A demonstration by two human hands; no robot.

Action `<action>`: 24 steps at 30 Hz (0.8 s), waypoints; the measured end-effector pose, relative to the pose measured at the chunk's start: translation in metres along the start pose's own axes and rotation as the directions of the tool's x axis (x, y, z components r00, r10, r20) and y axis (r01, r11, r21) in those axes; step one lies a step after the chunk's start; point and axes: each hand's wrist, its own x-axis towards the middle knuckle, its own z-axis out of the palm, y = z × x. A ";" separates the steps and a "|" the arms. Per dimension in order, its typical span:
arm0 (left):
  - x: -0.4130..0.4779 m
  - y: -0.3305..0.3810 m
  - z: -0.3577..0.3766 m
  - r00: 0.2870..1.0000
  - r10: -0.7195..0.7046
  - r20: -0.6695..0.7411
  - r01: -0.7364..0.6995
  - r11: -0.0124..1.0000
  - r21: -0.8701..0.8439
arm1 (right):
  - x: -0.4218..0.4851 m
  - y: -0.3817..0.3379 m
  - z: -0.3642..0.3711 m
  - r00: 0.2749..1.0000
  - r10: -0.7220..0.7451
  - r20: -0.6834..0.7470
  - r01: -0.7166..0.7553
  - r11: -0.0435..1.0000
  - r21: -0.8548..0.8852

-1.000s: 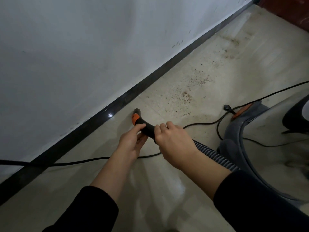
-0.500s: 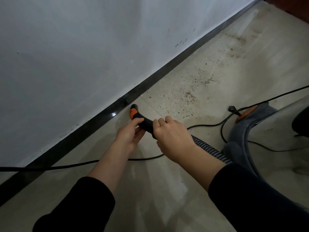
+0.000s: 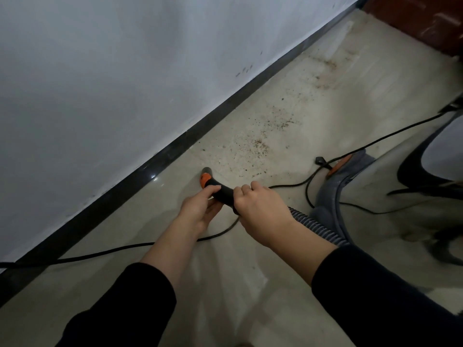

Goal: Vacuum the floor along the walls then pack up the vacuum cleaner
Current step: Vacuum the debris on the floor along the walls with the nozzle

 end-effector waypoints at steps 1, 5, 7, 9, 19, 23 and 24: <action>0.001 -0.001 0.003 1.000 -0.003 0.006 0.003 1.000 0.007 | -0.001 0.002 0.001 1.000 0.008 0.002 -0.008 1.000 0.001; 0.002 -0.008 0.013 0.999 -0.010 0.034 0.009 0.999 0.034 | -0.010 0.009 0.004 0.999 0.037 0.019 -0.037 0.999 -0.003; 0.002 -0.013 0.017 0.998 -0.020 0.051 0.019 0.999 0.038 | -0.015 0.012 0.005 0.998 0.047 0.029 -0.047 0.999 0.000; 0.000 -0.018 0.020 0.998 -0.033 0.055 0.031 0.999 0.036 | -0.019 0.014 0.005 0.998 0.053 0.034 -0.053 0.999 0.001; 0.004 -0.037 0.038 0.996 -0.066 0.065 0.063 0.997 0.048 | -0.033 0.032 0.002 0.995 0.074 0.074 -0.074 0.997 -0.002; 0.010 -0.036 0.044 0.996 -0.063 0.064 0.060 0.997 0.044 | -0.029 0.041 0.001 0.994 0.075 0.078 -0.075 0.997 -0.002; 0.011 -0.036 0.046 0.996 -0.063 0.064 0.061 0.997 0.045 | -0.028 0.043 0.002 0.994 0.076 0.081 -0.076 0.997 -0.001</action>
